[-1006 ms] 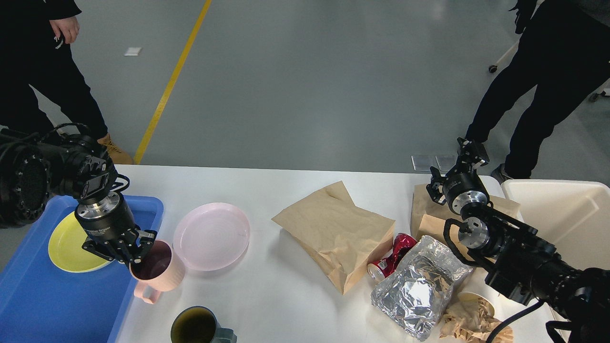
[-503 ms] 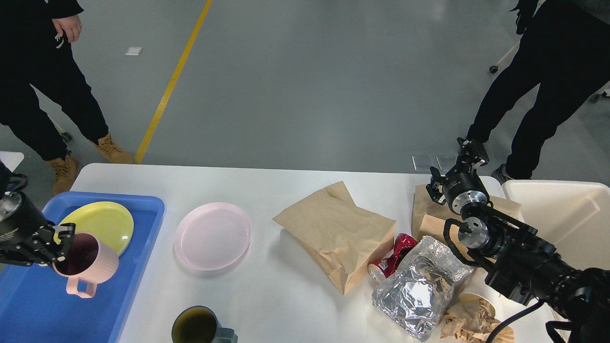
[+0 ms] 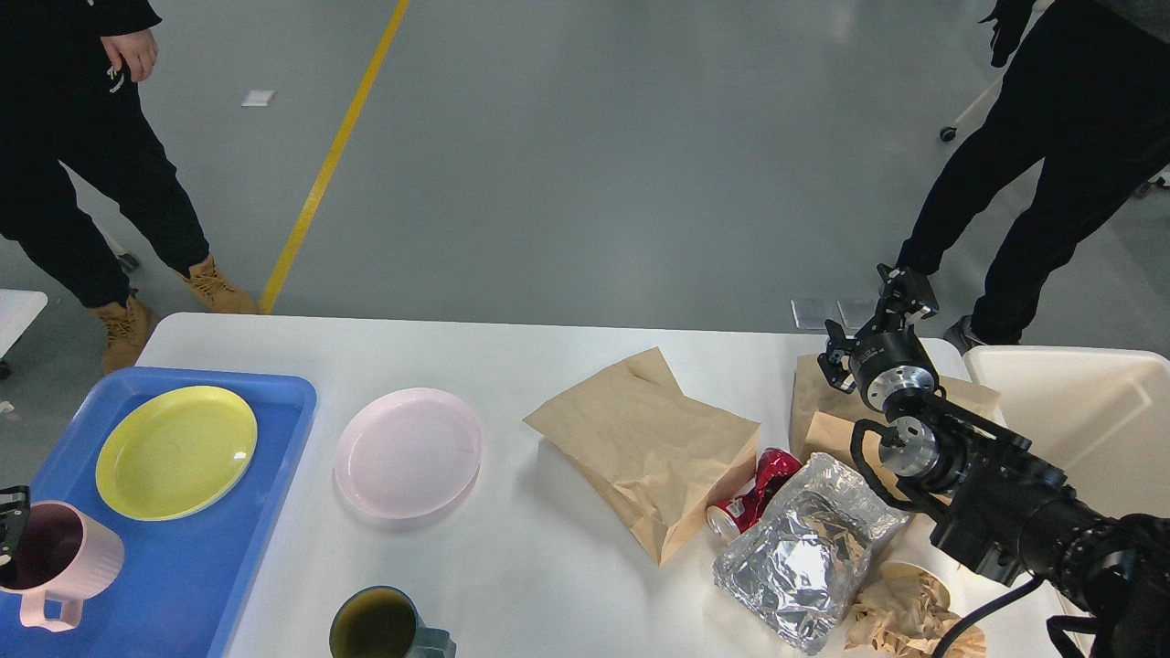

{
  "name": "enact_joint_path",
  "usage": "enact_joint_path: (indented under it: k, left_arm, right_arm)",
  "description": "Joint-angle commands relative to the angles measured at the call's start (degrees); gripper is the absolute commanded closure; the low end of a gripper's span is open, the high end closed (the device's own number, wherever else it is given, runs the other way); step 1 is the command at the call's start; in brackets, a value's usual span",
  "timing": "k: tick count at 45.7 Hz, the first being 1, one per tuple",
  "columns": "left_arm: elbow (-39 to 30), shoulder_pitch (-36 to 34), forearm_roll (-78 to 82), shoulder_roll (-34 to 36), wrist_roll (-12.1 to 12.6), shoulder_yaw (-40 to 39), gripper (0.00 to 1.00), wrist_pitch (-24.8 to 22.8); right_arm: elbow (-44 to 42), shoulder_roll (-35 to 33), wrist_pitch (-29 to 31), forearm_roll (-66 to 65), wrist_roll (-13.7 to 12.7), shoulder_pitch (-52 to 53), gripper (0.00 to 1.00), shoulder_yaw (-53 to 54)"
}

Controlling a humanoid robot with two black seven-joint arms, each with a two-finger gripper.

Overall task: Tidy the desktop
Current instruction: 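Carry the pink mug onto the blue tray and release it, then raise the left gripper and move it toward the dark green mug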

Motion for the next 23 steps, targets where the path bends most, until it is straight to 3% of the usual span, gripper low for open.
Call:
enact_joint_path:
  k: [1, 23]
  left_arm:
    - [1.81, 0.85, 0.0, 0.09, -0.09, -0.1, 1.0, 0.0]
    - [6.12, 6.39, -0.35, -0.08, -0.17, -1.15, 1.0, 0.0]
  right_arm:
    - [0.01, 0.0, 0.0, -0.06, 0.0, 0.0, 0.0, 0.0]
    - [0.01, 0.0, 0.0, 0.03, 0.0, 0.0, 0.0, 0.0]
